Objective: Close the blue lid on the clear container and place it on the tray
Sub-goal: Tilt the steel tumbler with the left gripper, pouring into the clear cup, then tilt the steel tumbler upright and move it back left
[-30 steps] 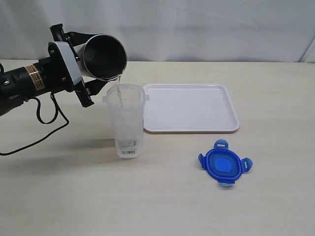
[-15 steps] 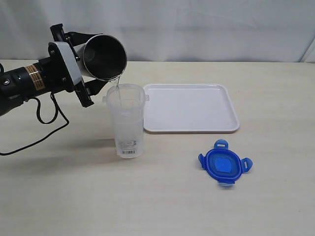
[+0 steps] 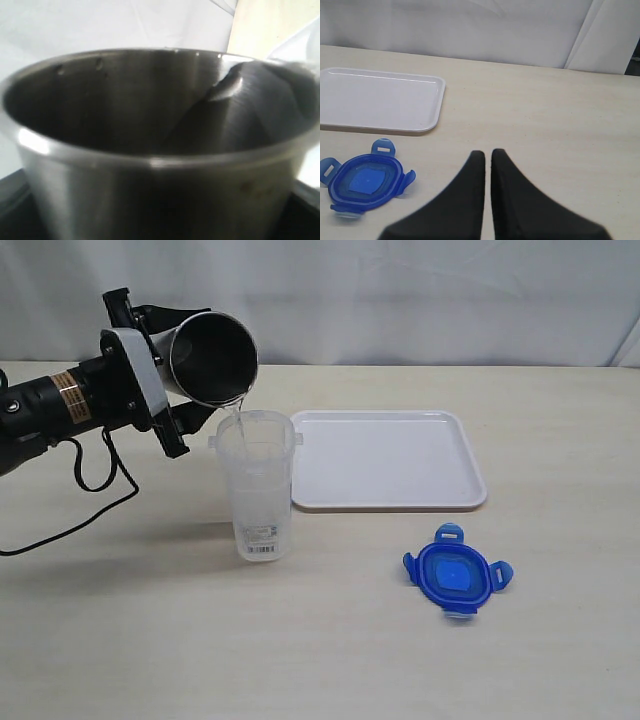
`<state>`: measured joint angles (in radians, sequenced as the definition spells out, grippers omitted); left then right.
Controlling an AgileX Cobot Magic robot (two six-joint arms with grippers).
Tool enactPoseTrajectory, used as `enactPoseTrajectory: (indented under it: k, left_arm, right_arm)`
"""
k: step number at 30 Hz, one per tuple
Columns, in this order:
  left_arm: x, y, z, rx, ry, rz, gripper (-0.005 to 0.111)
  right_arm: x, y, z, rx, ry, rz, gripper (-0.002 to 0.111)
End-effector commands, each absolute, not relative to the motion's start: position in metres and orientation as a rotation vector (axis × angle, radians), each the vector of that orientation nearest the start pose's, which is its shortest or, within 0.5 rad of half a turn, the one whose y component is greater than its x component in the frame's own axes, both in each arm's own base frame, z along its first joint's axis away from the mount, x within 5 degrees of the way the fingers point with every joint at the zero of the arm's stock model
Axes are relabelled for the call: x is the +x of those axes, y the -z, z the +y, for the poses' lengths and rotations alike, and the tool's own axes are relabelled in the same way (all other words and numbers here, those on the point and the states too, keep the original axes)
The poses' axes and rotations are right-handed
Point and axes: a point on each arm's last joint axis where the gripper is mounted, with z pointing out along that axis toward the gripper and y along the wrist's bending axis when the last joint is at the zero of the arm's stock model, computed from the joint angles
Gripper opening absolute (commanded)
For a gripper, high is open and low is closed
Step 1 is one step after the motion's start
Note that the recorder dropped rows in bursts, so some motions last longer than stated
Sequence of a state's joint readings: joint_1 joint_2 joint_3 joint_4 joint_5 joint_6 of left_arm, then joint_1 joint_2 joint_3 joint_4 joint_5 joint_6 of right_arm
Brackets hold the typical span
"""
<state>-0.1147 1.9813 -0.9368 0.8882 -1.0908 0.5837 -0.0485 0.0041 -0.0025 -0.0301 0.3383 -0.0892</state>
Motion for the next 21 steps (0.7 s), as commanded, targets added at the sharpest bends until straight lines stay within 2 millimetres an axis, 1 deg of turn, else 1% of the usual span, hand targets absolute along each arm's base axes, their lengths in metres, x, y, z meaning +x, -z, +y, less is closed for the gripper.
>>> enactPoseTrajectory:
  k: [1, 5, 21]
  left_arm:
    - [0.3666, -0.1859, -0.1062, 1.268, -0.15, 0.865, 0.0]
    - [0.3665, -0.1858, -0.1063, 1.256, -0.125, 0.883, 0.0]
    - [0.3663, -0.1852, -0.1061, 1.093, 0.137, 1.082, 0.0]
  right_arm:
    - [0.0535, -0.1827, -0.0039, -0.049, 0.131, 1.823, 0.005]
    - [0.0535, -0.1827, -0.0039, -0.049, 0.131, 1.823, 0.005]
    - [0.0535, -0.1827, -0.0039, -0.049, 0.131, 1.823, 0.005]
